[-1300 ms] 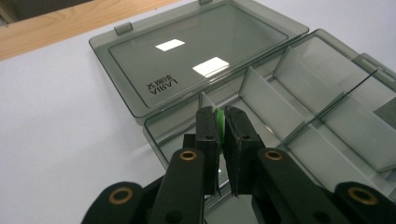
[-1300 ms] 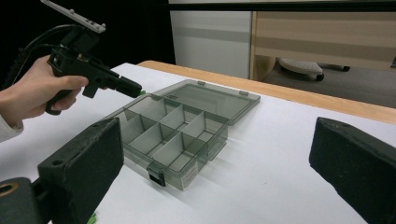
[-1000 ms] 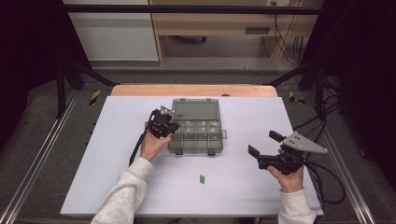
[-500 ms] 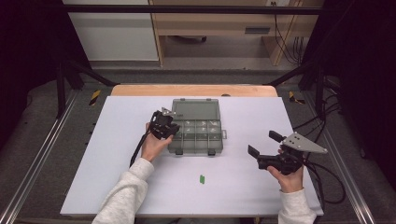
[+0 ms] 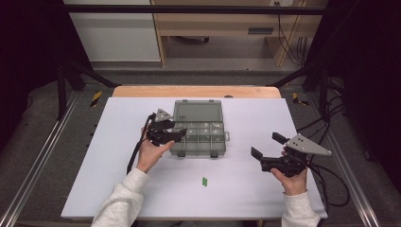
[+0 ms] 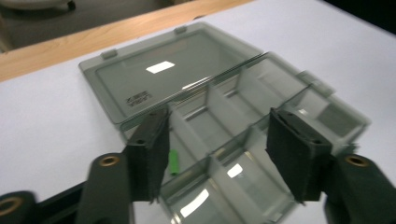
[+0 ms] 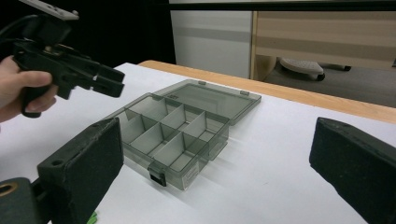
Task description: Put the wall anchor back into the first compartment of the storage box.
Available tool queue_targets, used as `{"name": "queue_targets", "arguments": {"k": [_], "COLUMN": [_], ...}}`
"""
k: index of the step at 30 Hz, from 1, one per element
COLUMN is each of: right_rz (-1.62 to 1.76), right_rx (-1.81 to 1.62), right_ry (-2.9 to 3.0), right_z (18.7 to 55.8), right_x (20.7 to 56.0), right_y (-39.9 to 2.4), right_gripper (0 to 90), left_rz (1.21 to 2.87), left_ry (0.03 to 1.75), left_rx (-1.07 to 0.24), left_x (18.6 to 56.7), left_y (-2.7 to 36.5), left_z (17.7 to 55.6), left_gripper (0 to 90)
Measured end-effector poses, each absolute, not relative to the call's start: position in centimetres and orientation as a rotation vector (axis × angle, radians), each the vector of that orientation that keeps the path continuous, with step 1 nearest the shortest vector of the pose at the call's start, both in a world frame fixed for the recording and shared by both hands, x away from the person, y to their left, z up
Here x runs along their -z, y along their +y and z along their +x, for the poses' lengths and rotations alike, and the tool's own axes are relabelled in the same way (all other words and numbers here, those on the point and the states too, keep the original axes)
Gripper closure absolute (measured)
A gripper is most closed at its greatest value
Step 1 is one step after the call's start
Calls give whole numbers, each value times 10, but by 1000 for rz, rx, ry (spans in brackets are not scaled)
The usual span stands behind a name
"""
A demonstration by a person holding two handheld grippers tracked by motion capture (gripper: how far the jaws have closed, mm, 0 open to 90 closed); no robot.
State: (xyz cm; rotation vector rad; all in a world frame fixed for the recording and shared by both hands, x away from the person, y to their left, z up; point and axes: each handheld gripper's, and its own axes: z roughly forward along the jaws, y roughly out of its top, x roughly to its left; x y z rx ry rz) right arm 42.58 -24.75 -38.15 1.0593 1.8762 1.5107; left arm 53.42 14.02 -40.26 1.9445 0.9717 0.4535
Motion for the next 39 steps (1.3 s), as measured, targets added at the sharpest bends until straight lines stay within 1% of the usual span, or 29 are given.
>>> {"name": "queue_targets", "arguments": {"k": [4,8,12,19,27,35,39], "right_rz": [1056,1058,1057,1058,1057,1061,1058], "right_rx": [-1504,-1512,-1514,-1511,-1512,-1517,-1521], "right_ry": [1886,1879,1878,1881,1879,1873,1871], "right_z": [426,426,425,425,425,425,424], "right_x": [382,381,381,381,381,381,381], "right_y": [-247,-248,-248,-248,-248,-247,-247], "right_gripper": [32,33,33,32,32,31,32], "left_rz": [1900,1878,1866,1875,1859,1876,1892], "left_ry": [939,937,922,880,881,875,887], "left_rx": [-447,-427,-423,-400,-371,-366,-341], "left_x": [395,391,391,397,414,425,434], "left_y": [140,141,140,135,127,119,115], "left_z": [518,504,488,462,437,422,421], "left_gripper": [255,160,119,101,112,116,127]}}
